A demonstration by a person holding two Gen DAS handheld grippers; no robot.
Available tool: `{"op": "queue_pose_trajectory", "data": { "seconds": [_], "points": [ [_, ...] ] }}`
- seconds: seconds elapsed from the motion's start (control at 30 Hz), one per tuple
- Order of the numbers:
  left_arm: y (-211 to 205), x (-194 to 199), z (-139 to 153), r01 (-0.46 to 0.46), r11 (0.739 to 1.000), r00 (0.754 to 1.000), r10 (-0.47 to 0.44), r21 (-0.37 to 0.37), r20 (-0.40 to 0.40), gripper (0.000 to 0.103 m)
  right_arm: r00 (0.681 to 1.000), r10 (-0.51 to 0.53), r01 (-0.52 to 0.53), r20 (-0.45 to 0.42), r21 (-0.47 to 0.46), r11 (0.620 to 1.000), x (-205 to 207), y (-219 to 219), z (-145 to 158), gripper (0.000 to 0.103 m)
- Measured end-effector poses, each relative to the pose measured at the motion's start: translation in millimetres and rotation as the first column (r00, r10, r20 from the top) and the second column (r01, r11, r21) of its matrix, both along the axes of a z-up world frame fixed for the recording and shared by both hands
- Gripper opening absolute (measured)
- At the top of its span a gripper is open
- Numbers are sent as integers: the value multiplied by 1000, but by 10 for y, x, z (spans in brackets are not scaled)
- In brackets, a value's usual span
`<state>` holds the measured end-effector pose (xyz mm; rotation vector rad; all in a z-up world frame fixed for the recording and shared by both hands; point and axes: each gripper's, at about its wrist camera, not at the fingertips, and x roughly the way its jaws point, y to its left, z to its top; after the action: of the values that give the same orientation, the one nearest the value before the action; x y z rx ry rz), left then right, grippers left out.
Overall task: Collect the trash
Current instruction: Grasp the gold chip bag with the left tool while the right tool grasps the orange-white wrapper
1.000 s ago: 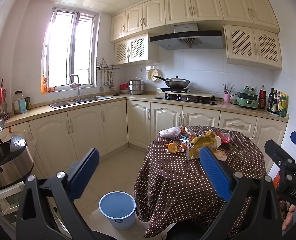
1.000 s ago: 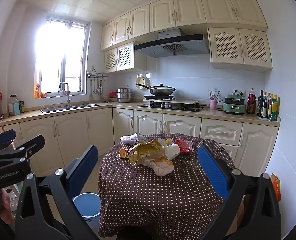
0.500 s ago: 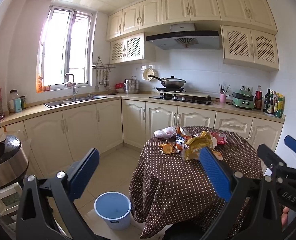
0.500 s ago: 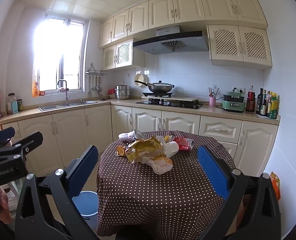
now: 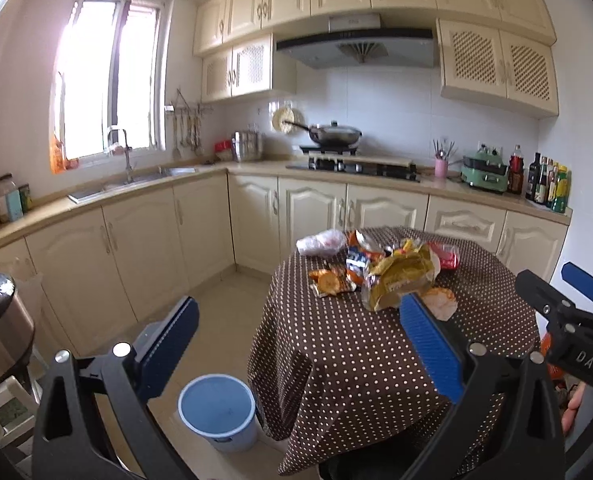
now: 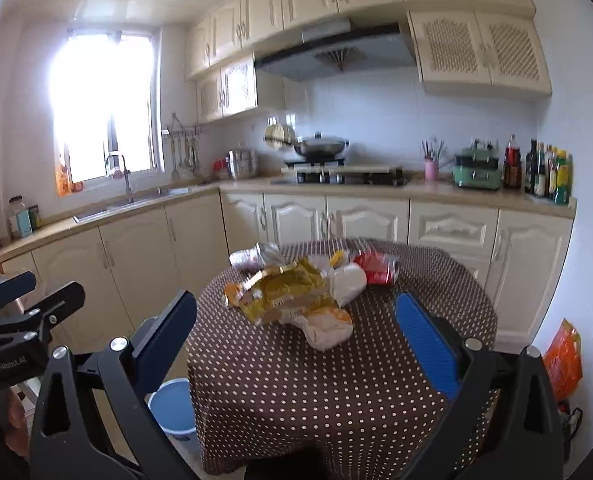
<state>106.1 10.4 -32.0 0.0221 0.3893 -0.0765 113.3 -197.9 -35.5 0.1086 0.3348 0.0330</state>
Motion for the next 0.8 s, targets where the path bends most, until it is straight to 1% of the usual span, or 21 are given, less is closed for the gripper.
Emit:
{"op": "queue_pose_trajectory", "data": {
  "seconds": [0.07,0.2,0.3,0.37,0.57,0.63,0.73,0.77,0.8],
  "points": [
    [-20,135,-46,10,1000,1000,-10,-1,-26,98,999,-5,6,-43,19,1000,138,-83,-76,96],
    [-105,455,-131,34,999,997,-34,-1,-68,98,997,-17,17,-74,2,1000,364,-183,-176,96],
    [-242,738,-211,69,998,992,-67,13,-103,98,995,-39,38,-95,-10,999,565,-292,-237,96],
    [-376,1003,-290,120,993,983,-116,14,-143,98,992,-48,47,-118,-11,999,710,-381,-293,96],
    [-788,1728,-572,194,980,955,-179,43,-235,98,975,-67,73,-214,22,997,1163,-678,-528,96],
    [-924,1961,-677,224,973,942,-205,46,-265,98,968,-67,78,-244,35,996,1305,-781,-604,96],
    [-1040,2175,-796,256,965,929,-227,64,-291,98,958,-57,74,-281,50,996,1459,-893,-677,96],
    [-1079,2246,-837,266,961,926,-232,77,-298,90,956,-48,65,-288,51,997,1500,-912,-692,96],
    [-1107,2296,-869,277,957,922,-238,90,-306,79,953,-43,59,-299,45,997,1544,-930,-710,96]
  ]
}}
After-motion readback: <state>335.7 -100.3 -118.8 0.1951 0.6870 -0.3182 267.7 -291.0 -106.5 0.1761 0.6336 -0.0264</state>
